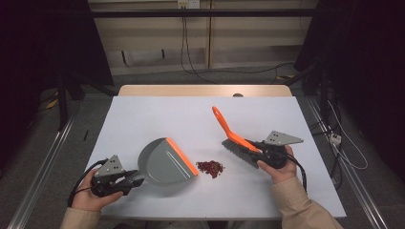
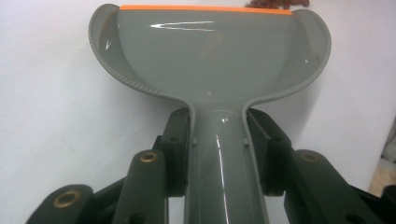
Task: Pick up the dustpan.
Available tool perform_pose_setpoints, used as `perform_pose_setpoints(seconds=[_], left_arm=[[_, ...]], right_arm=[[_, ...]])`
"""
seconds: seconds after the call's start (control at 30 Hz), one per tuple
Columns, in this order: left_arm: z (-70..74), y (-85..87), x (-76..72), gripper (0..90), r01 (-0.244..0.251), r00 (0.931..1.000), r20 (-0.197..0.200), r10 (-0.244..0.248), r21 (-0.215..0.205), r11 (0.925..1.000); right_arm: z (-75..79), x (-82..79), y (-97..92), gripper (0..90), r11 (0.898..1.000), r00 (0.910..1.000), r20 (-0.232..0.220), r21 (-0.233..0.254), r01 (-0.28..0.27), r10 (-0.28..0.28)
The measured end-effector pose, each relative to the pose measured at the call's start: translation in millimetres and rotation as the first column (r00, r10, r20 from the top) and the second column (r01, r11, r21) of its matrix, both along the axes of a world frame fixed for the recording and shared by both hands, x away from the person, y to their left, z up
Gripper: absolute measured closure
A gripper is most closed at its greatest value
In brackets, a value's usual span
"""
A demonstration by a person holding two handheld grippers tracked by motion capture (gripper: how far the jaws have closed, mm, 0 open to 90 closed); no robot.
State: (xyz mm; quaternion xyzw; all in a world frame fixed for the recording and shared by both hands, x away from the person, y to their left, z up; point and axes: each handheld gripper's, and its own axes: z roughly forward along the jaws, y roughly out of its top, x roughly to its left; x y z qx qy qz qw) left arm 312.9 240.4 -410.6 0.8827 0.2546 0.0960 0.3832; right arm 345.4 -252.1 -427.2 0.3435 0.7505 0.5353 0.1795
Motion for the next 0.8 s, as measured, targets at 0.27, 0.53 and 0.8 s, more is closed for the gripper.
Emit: perform_pose_setpoints(seconds=[0.27, 0.53, 0.8], left_arm=[[-2.5, -4.6, -0.1, 62.5, 0.028, 0.9996, 0.000, -0.028, 0.008, 0.9996], [-6.0, -9.2, -0.3, 62.4, 0.051, 0.9986, -0.018, -0.051, 0.004, 0.9987], [-9.4, -13.7, -0.4, 62.4, 0.090, 0.9948, -0.047, -0.091, -0.012, 0.9958]], right_arm=[[-1.9, 0.3, 3.7, 71.2, 1.000, 0.9999, 0.001, -0.016, 0.016, -0.016], [-3.6, 0.3, 7.3, 71.1, 0.999, 0.9997, 0.003, -0.034, 0.023, -0.023], [-7.1, 1.2, 13.6, 71.2, 0.997, 0.9994, -0.004, -0.066, 0.035, -0.036]])
